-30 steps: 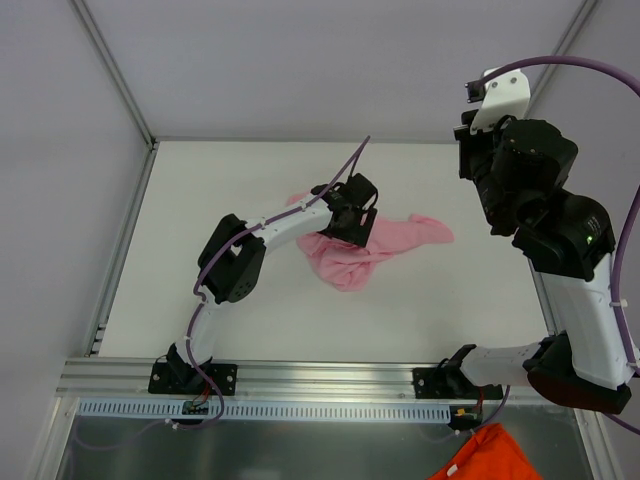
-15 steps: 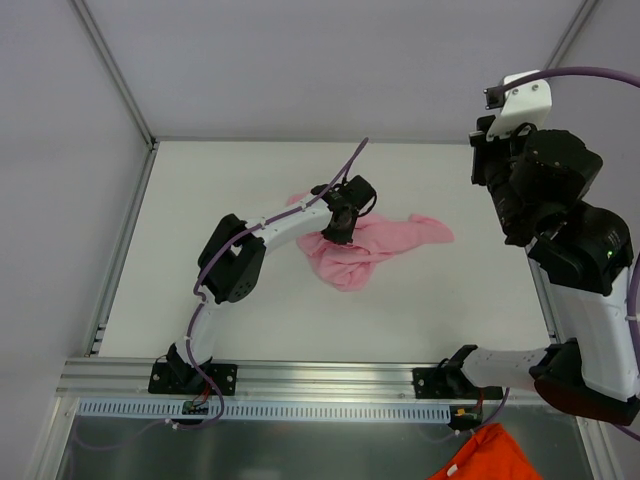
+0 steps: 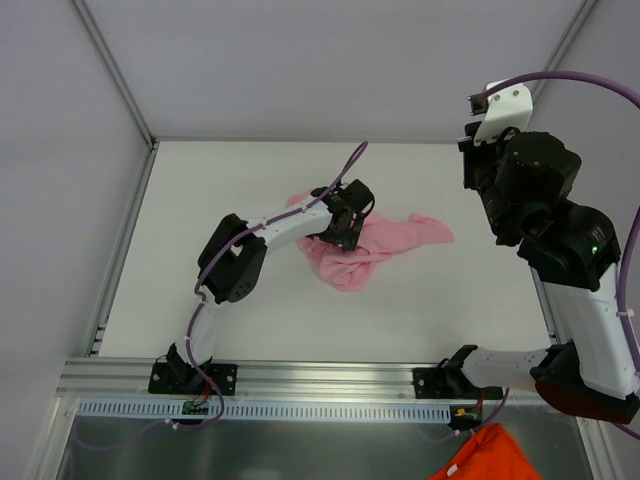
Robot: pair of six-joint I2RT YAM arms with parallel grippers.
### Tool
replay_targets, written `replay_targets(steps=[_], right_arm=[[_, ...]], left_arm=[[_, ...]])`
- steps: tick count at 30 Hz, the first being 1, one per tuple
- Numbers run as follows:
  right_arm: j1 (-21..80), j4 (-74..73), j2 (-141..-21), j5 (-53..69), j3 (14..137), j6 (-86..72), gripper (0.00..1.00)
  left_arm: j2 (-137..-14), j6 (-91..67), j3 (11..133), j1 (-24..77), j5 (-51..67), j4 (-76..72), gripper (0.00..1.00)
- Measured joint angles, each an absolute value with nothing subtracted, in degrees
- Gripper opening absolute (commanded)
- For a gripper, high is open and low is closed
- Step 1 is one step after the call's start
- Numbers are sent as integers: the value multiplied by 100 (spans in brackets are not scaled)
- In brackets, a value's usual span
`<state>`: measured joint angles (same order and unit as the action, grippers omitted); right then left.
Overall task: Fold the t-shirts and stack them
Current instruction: Flatten out the tshirt
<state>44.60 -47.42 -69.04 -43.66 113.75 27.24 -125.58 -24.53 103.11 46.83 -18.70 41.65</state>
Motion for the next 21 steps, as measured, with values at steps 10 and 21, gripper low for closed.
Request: replay_targets(steps=[10,21], right_arm=[[4460,-4744,-6882,-4344,11336,2718,16],[4460,-4746,-6836,-4261,11268,2714,17]], left_arm=[[-12558,-2471,10287,4683,-2213,4281,89],[-12558,-2512,10186,4683,-2329,4285,5]])
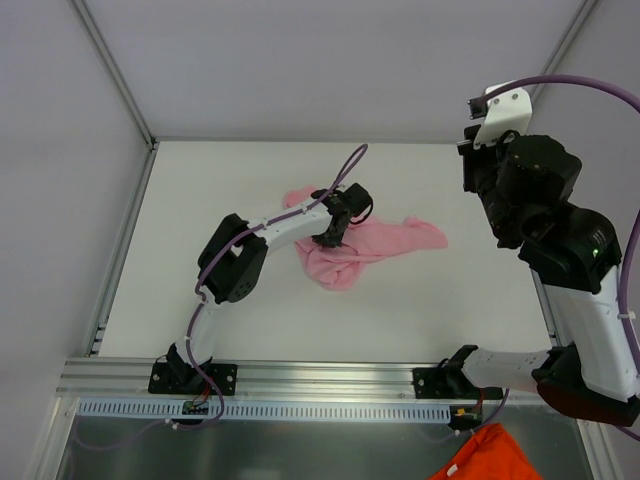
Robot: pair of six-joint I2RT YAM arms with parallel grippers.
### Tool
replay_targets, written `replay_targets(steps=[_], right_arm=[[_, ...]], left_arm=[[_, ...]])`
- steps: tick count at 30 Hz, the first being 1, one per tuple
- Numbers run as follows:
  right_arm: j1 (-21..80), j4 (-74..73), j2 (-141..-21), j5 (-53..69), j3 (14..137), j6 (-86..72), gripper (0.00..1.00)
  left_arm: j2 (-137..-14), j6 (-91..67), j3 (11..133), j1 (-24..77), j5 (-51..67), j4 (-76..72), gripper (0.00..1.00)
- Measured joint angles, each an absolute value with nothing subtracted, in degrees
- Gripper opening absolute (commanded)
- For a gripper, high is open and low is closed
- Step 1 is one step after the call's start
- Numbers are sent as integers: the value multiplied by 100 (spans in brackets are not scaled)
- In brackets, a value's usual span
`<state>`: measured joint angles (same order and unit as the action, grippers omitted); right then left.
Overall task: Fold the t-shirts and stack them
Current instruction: Flatten out the tshirt
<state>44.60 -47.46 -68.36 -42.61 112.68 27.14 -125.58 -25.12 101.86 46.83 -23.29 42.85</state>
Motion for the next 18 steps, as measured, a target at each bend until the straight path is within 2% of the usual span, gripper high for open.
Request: replay_targets(steps=[1,10,18], right_arm=[[4460,-4746,-6818,-4261,11257,2716,17],[4460,-4657,-6587,-4244,10361,2578,18],[4383,-4705,-6932,-3999,9109,2005,15]], left_arm=[[-12558,-2534,10171,4683,-2333,4285,0],[-12438,-2561,10158,4683,-2718,4388,0],[-11362,-2495,10547,4683,-3424,4674,0]])
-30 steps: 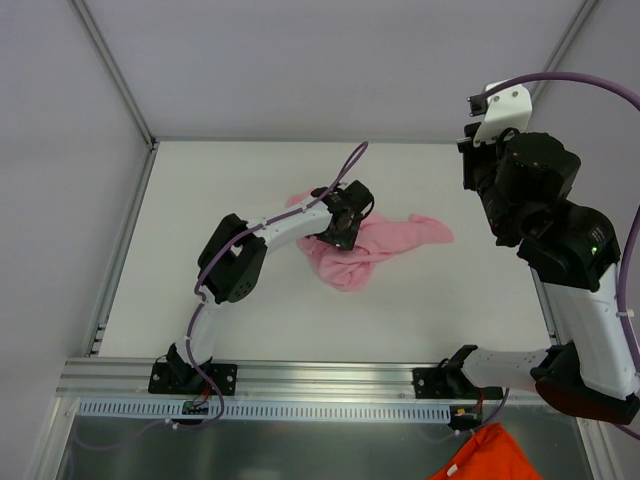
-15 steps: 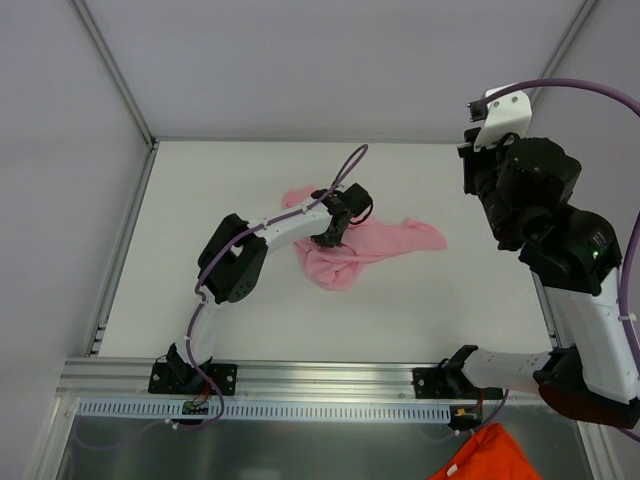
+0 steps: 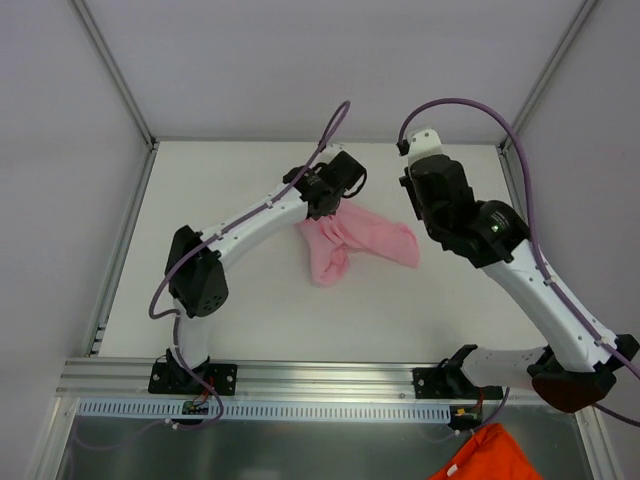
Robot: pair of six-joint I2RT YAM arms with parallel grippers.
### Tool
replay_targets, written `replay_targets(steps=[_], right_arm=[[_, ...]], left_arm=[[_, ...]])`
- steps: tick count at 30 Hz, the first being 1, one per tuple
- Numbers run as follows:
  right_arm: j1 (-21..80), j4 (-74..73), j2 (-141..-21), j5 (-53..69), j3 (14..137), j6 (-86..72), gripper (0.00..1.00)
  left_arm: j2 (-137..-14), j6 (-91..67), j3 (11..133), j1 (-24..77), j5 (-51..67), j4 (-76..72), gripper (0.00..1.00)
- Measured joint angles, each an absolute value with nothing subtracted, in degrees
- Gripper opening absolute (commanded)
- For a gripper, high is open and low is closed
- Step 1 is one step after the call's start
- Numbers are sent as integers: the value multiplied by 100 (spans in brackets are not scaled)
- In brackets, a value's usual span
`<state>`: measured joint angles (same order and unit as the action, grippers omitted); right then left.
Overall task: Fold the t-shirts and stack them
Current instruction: Flatten out the tshirt
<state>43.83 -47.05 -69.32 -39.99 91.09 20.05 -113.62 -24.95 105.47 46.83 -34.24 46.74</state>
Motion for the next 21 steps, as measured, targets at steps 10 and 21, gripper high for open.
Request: replay_targets(steps=[10,21], right_arm=[[3833,-4689,-7096,-3610,8770,1540,15],[3822,-4683,-7290,-3277,8720,1347,12]], left_arm=[[-9985,-2320,11126,4683,-4453,4733,0],[-9098,-2093,11126,4685,-5264,4587,0]])
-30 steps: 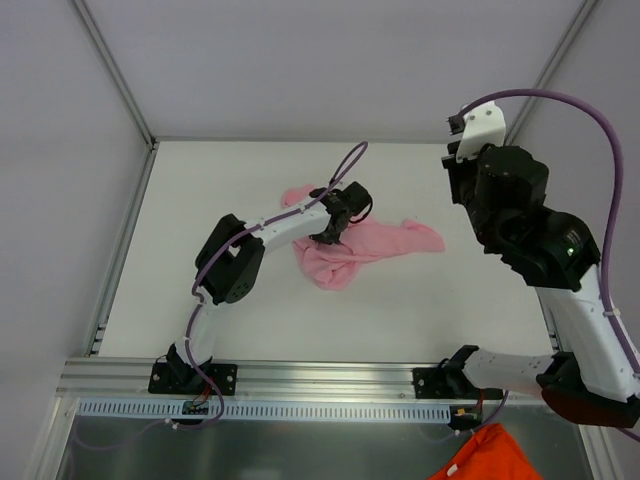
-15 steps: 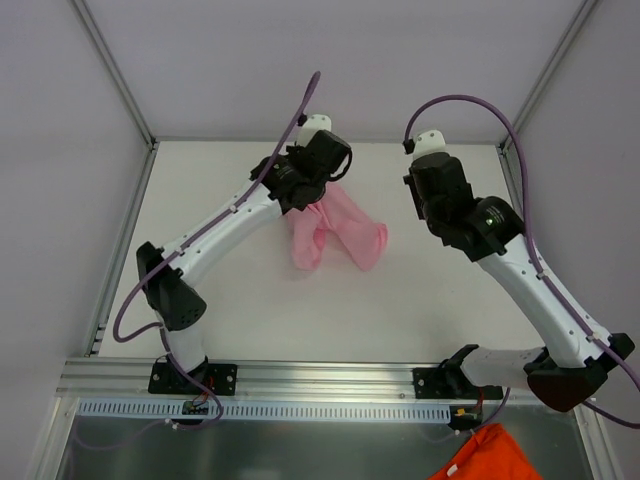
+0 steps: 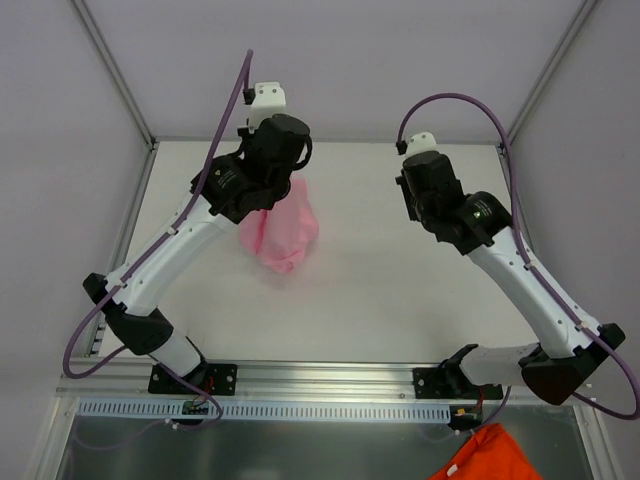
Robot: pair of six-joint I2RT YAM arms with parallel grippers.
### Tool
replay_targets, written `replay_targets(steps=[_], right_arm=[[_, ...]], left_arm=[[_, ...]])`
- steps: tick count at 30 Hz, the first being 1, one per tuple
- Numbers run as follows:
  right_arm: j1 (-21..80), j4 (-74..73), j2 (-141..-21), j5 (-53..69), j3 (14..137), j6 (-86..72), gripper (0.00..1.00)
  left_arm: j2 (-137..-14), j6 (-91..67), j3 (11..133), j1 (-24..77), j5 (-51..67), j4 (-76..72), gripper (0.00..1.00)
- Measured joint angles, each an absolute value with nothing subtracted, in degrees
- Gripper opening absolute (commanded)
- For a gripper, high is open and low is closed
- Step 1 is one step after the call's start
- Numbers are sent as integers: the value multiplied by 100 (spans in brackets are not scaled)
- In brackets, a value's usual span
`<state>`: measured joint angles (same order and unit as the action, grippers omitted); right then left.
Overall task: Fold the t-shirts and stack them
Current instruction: Flatten out the tshirt
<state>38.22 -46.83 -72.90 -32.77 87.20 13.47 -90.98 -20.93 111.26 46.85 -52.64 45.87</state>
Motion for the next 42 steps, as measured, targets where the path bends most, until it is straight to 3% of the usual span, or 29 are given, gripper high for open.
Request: replay_targets(steps=[18,29,42], right_arm=[[3811,-4571,-7756,-2685,8641,1083,9],[3811,-4453,-8055,-2298,8641,1020,8],[3811,-4257,-8278,-1872,8514,965,11]], left_arm=[[-8296,-1367,10969,4694,-5269,3114,0],[-8702,-329,12479,4823,-4851,2053,0],[-8396,928,12492,5966,-4794,733,0]])
